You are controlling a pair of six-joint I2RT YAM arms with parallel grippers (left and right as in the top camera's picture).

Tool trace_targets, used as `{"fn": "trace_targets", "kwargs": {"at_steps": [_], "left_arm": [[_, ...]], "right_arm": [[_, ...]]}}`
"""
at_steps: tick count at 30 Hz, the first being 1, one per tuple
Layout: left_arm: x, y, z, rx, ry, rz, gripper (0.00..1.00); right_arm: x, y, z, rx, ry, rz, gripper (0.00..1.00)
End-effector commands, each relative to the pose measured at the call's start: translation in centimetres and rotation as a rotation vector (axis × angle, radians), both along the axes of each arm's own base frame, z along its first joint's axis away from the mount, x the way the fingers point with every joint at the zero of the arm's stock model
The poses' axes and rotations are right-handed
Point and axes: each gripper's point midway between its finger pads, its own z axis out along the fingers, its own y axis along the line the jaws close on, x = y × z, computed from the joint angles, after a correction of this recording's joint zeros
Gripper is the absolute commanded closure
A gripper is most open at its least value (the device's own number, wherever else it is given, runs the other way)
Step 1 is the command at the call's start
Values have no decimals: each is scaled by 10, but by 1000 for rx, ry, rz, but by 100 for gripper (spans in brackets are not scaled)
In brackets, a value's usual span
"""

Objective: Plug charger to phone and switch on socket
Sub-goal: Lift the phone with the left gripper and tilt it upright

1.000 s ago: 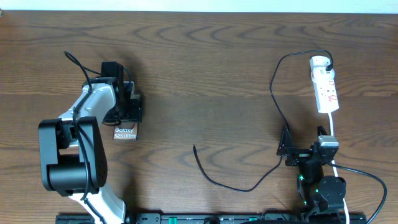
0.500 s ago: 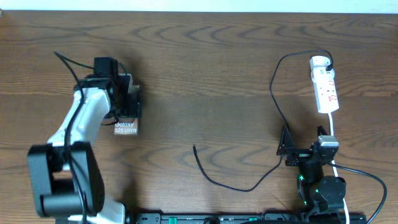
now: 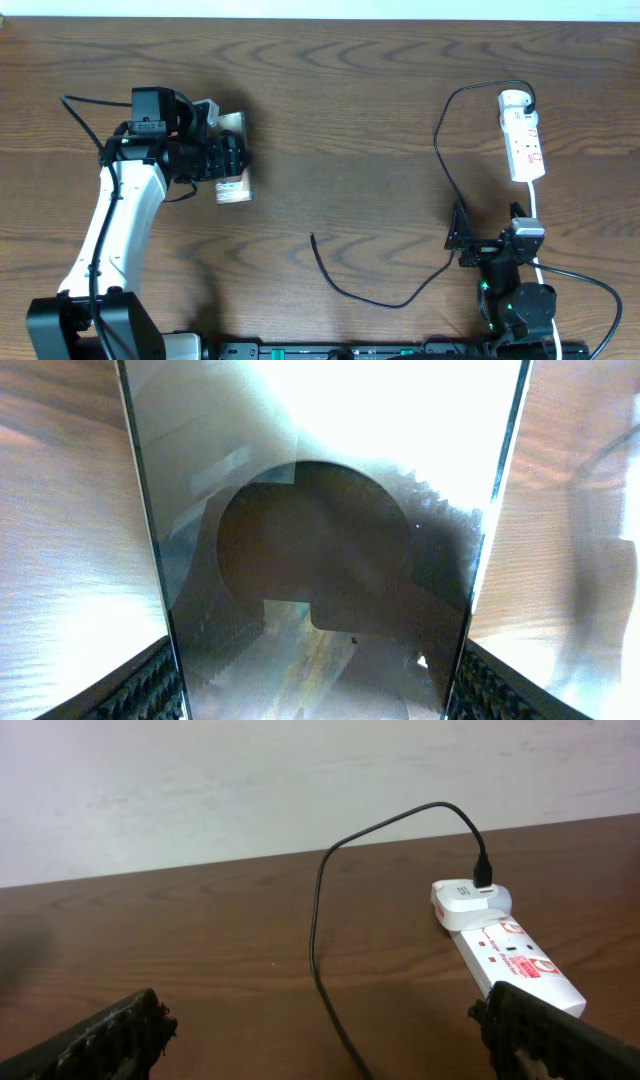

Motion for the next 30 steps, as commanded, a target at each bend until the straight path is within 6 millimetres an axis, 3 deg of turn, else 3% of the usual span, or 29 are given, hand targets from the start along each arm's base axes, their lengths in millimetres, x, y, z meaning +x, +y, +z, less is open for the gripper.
{"fn": "trace_targets", "kwargs": {"at_steps": [1, 6, 15, 30], "left_arm": [[-5, -29, 25, -268, 89, 98, 93], [-9, -40, 34, -487, 344, 378, 93], [-20, -67, 64, -810, 739, 596, 93], [-22, -73, 99, -1043, 1073, 705, 93]], "right_arm": [[0, -2, 0, -14, -1, -6, 1], [0, -2, 0, -14, -1, -6, 1], [0, -2, 0, -14, -1, -6, 1], [0, -2, 0, -15, -1, -6, 1]]}}
